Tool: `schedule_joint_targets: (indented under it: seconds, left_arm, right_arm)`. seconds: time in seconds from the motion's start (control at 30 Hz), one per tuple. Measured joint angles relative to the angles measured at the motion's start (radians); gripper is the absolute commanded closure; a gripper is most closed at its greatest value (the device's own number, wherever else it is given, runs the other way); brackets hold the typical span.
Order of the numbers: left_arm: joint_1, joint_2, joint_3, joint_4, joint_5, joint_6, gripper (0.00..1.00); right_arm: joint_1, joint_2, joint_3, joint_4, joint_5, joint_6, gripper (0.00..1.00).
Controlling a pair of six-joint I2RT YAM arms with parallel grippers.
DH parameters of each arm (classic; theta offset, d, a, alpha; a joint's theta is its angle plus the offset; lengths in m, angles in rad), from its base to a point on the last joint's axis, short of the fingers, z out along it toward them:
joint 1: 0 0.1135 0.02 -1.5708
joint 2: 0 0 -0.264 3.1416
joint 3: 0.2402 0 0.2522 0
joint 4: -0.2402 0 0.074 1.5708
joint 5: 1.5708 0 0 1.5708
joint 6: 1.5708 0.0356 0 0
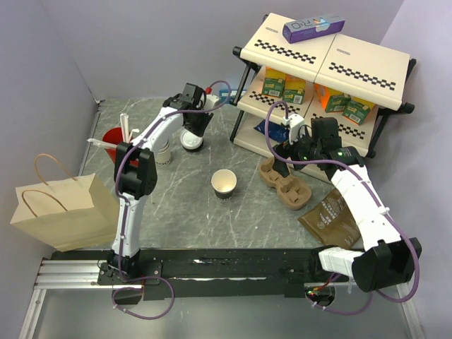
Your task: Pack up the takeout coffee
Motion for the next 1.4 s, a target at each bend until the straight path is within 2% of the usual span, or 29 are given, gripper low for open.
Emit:
schedule_joint_targets:
  seconds: [0.57, 1.4]
  left_arm:
    - [0.027, 0.061, 0.018, -0.027, 0.078, -0.034, 0.68]
    - [0.027, 0.061, 0.018, -0.027, 0.081, -0.049, 0.74]
  right_arm:
    - [0.0, 0.024, 0.0, -0.005, 0.0, -0.006, 0.0]
    - [0.0, 0.05, 0.0, -0.005, 0.0, -0.009, 0.0]
